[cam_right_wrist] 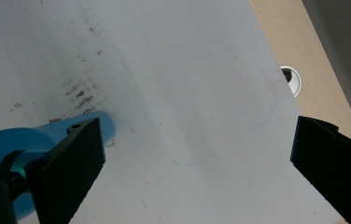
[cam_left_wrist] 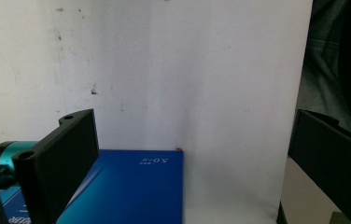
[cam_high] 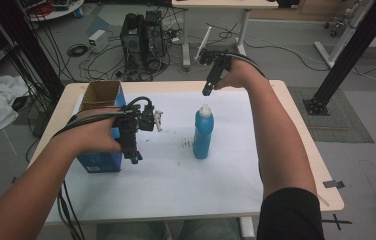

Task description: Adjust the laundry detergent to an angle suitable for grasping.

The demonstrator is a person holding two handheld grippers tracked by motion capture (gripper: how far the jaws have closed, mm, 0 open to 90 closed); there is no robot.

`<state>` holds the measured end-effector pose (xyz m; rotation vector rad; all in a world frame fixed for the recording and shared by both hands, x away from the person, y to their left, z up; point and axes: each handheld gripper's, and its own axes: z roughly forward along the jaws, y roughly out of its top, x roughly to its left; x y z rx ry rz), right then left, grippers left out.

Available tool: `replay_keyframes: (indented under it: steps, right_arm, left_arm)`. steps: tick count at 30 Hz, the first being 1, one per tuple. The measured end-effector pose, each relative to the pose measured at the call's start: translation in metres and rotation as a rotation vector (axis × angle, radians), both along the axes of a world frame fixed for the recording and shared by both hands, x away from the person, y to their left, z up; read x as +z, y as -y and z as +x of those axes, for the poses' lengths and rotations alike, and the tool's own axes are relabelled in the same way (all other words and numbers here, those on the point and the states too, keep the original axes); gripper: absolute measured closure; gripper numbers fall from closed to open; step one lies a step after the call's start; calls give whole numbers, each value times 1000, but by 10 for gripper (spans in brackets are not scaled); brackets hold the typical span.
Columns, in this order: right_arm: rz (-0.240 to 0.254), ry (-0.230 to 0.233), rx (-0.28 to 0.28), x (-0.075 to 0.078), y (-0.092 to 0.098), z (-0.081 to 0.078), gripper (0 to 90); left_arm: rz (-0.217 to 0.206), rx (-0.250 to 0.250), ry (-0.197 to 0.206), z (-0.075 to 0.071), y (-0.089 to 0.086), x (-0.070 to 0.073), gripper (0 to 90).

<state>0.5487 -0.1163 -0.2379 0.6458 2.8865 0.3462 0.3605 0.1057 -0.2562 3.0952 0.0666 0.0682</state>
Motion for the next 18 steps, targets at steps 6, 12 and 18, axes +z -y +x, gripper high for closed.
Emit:
replay_keyframes:
  steps: [6,12,18]
  right_arm:
    - [1,7,3,2,1,-5,19]
    - [4,16,2,3,0,-6,19]
    - [9,11,-5,3,1,-3,19]
  left_arm:
    - [-7,-5,7,-3,4,-1,17]
    - [-8,-13,8,-5,6,-2,17]
    - [-6,-12,7,-3,3,0,17]
